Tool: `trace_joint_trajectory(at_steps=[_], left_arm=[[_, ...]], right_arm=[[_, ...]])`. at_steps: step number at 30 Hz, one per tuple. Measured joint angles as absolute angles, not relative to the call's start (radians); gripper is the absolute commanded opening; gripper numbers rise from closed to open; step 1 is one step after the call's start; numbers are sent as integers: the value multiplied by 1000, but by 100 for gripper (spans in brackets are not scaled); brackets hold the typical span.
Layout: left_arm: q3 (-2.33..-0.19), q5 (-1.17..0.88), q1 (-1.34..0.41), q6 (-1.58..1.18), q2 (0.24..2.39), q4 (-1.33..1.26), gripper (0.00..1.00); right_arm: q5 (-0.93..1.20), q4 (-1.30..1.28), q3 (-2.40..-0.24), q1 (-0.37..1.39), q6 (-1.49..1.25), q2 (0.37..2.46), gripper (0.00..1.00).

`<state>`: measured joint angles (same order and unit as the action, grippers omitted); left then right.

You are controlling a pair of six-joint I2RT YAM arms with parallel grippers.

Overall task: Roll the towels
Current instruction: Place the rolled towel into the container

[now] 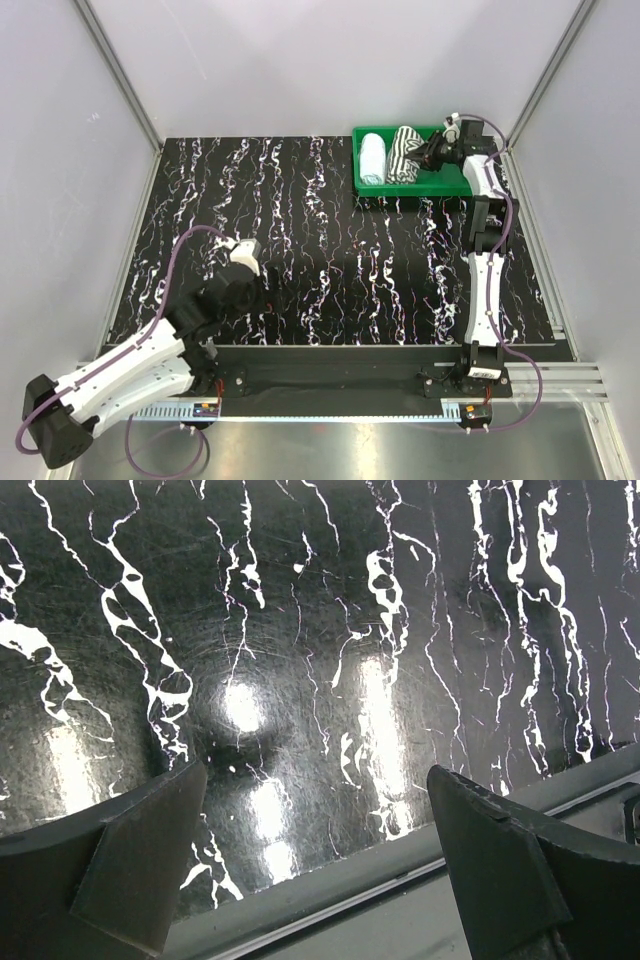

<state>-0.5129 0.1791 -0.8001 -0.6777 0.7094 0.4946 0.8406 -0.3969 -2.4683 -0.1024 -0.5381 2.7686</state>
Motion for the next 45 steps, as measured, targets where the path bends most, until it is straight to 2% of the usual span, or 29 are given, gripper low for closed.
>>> trace_joint_trajectory(at_steps=[5, 9, 12, 13, 14, 17, 18, 26, 37, 45], left_arm=[[-484, 136, -778, -675, 734, 454, 99], [-468, 113, -767, -672, 744, 434, 99], [-464, 103, -760, -669, 754, 422, 99], [-464, 101, -759, -668, 757, 420, 99], [-464, 100, -758, -666, 759, 419, 99], [-464, 95, -754, -662, 764, 411, 99], [-464, 93, -752, -662, 765, 409, 99], [-464, 81, -744, -662, 775, 397, 99], [-453, 68, -740, -662, 774, 394, 98], [-453, 62, -740, -663, 771, 394, 98]], right_arm=[[770, -503, -2536, -96, -443, 2769, 19], [718, -574, -2579, -84, -393, 2773, 31], [675, -610, -2618, -65, -364, 2778, 48], [662, -620, -2631, -57, -356, 2781, 64], [645, -629, -2644, -50, -352, 2785, 71], [596, -649, -2674, -28, -328, 2797, 90], [582, -655, -2676, -22, -325, 2798, 93], [524, -653, -2653, -16, -322, 2792, 100], [517, -610, -2487, -31, -326, 2681, 100], [515, -625, -2468, -55, -326, 2608, 100]])
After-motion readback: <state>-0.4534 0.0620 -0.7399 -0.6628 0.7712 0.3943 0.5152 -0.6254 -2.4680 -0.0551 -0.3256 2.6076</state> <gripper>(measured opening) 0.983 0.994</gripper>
